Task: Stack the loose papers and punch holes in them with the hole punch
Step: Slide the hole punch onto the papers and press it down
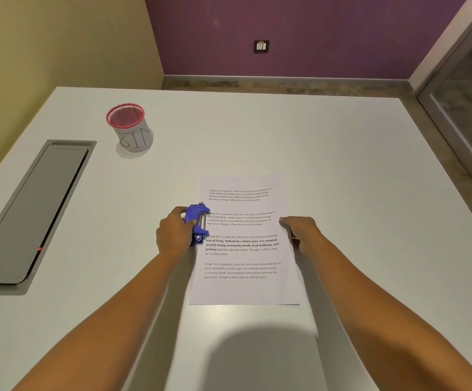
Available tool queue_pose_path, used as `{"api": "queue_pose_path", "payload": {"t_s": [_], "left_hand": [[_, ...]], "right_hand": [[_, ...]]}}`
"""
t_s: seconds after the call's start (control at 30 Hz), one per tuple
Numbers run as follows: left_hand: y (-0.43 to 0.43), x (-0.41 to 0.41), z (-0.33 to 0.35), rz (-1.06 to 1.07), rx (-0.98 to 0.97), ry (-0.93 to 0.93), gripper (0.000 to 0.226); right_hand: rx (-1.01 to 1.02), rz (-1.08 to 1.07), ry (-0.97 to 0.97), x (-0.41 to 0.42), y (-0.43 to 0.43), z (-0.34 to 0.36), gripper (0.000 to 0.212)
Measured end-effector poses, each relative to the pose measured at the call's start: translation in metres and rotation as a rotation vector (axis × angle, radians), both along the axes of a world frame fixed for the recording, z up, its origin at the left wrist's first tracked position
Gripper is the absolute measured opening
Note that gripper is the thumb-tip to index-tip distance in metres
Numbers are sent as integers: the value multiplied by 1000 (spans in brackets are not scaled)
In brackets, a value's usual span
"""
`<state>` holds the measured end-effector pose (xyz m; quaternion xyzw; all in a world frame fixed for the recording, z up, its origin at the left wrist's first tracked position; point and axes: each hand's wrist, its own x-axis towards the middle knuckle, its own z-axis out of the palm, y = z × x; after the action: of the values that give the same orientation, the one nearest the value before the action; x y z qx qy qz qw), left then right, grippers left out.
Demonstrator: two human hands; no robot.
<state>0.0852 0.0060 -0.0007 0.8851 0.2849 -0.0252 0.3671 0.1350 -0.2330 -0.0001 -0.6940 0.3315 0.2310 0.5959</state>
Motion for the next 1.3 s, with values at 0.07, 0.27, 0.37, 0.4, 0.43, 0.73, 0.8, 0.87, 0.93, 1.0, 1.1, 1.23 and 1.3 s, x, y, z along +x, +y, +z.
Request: {"api": "queue_pose_path", "payload": {"t_s": [0.07,0.27,0.37,0.4,0.43,0.73,0.8,0.87,0.93,1.0,1.1,1.23,1.3], "left_hand": [[0,0,0,3,3,2,33],[6,2,-1,-10,-11,9,32],[7,4,-1,3,-32,11,32],[7,4,-1,9,-37,10,33],[7,5,-2,14,-36,7,33],[36,4,-1,52,-8,25,33],[44,2,-1,61,-3,32,33],[49,1,1,65,-1,44,34],[50,-1,5,78,-1,47,36],[45,0,10,75,21,9,38],[28,6,21,-12,6,-91,38],[-4,17,36,-136,-179,-130,43],[-19,20,43,-126,-404,-100,46]], "right_hand": [[18,29,7,1,1,1,18],[-154,156,-124,-3,3,-11,10],[-199,181,-174,-4,5,-14,16],[-217,186,-185,-4,5,-14,18],[-241,193,-199,-5,5,-13,19],[-272,138,-258,0,-13,-9,24],[-264,129,-269,0,-17,-7,25],[-252,115,-286,1,-21,-5,27],[-236,101,-304,0,-25,-3,27],[-196,83,-331,-1,-27,-1,25],[-75,41,-383,-3,-30,7,21],[60,5,-444,-6,-34,18,18],[96,-3,-473,-7,-37,24,19]]}}
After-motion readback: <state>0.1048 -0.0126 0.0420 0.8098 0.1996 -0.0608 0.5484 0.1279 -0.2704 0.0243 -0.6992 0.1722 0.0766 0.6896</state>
